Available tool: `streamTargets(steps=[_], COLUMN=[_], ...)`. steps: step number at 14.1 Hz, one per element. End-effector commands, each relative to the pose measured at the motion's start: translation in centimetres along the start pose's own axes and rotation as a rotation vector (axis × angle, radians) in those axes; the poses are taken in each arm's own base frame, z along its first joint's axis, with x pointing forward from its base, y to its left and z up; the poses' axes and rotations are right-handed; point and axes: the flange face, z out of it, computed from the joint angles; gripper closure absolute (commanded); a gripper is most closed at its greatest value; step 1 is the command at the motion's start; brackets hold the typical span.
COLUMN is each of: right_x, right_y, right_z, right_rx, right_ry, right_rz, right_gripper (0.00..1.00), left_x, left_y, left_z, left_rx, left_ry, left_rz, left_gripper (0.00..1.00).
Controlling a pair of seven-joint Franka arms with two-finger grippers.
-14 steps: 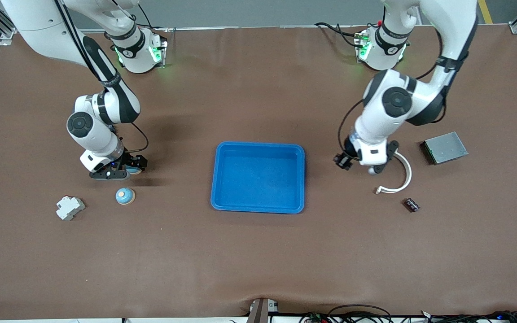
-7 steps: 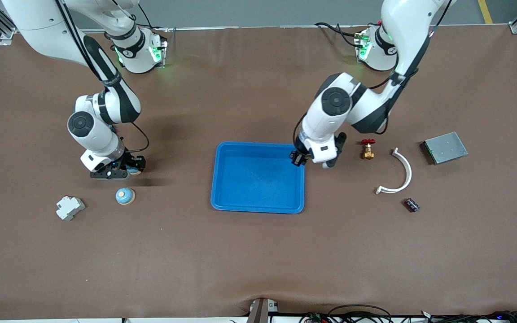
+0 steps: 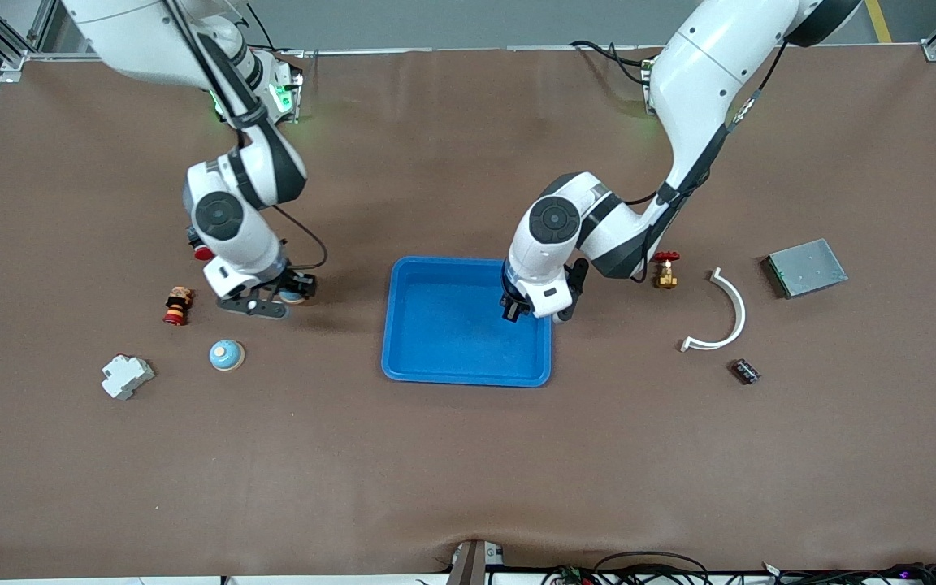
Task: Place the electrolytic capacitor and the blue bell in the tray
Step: 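Release the capacitor in the tray while the right gripper carries the bell over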
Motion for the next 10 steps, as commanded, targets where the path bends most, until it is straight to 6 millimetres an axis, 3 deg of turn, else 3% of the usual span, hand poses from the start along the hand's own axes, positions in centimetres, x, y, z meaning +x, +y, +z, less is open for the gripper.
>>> streamTargets(steps=[1,3,4,7,10], right_x=[-0.4,-1.4,-2.2,-2.8,-2.8], right_y=[-3.5,-7.3,-9.2,-14.0,-17.3], right_z=[-2.4,-4.3,-5.1,-5.3,-4.0], right_rx=[-0.011,0.044,0.076,0.094,0.099], right_ry=[0.004,-0.02,-0.035,-0.041,-0.043], right_rz=[0.077,0.128,0.164,0.253,0.306], right_gripper=[1.0,1.0,1.0,1.0,1.0], left_x=[-0.6,-0.5,-0.2,2.0,6.0], left_y=[1.0,1.2,1.5,3.0,4.0], left_z=[0.0,-0.6,-1.0,-5.1,-10.1], left_rx=[-0.013,-0.023,-0.028,-0.015,-0.011], left_ry=[0.013,0.014,0.018,0.106,0.153], left_rz=[0.003,0.002,0.0,-0.001,0.013], left_gripper=[0.86,0.09,0.0,0.0,0.0])
